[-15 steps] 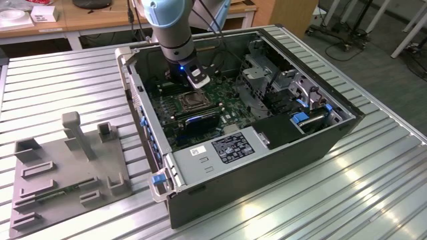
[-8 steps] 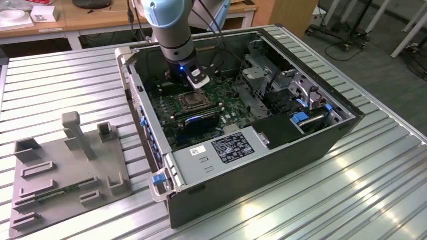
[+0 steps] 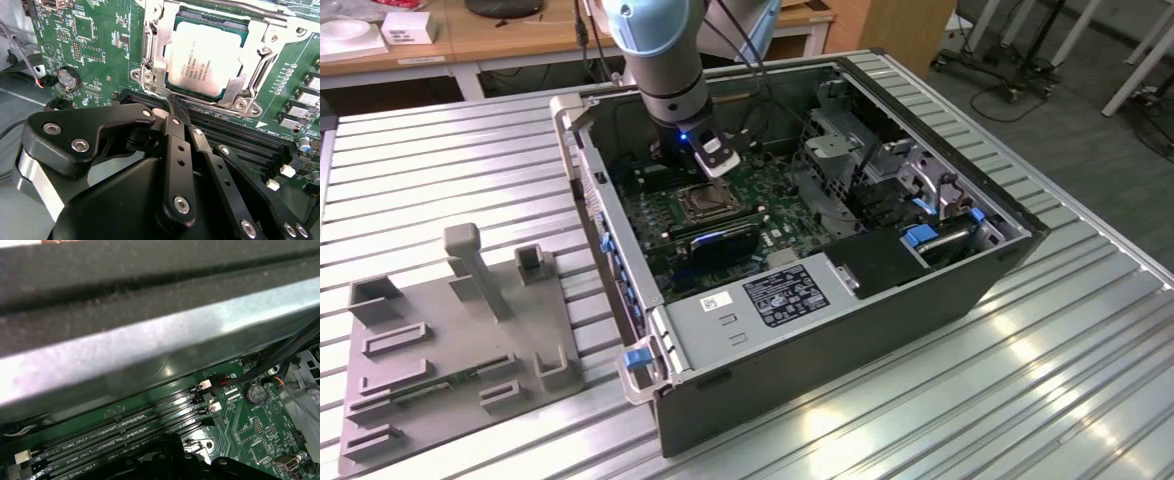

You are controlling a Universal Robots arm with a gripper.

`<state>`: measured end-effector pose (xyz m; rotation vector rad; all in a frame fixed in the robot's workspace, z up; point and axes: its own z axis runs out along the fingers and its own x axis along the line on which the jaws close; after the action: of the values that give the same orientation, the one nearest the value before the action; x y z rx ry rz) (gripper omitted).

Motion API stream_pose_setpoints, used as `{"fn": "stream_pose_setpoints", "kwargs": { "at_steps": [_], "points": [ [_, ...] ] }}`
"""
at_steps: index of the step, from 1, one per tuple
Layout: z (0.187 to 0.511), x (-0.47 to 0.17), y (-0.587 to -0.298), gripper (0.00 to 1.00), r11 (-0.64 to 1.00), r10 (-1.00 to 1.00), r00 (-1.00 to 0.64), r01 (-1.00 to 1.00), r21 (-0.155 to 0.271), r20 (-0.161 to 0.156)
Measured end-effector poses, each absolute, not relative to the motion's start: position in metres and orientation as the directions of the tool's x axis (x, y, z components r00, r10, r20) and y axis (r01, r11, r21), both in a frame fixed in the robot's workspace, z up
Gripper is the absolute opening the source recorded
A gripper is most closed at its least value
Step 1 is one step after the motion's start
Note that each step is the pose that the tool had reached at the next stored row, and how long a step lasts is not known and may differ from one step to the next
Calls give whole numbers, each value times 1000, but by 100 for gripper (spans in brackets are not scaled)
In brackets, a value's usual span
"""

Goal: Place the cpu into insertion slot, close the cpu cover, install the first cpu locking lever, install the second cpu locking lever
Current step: 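Install the first cpu locking lever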

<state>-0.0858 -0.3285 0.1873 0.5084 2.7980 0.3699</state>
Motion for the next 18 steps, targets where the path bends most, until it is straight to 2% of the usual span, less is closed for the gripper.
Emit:
{"fn": "stream_pose_setpoints", "kwargs": {
  "at_steps": [18],
  "points": [
    [187,-86,-329,11,903,377,-901,305,304,-215]
  ]
}}
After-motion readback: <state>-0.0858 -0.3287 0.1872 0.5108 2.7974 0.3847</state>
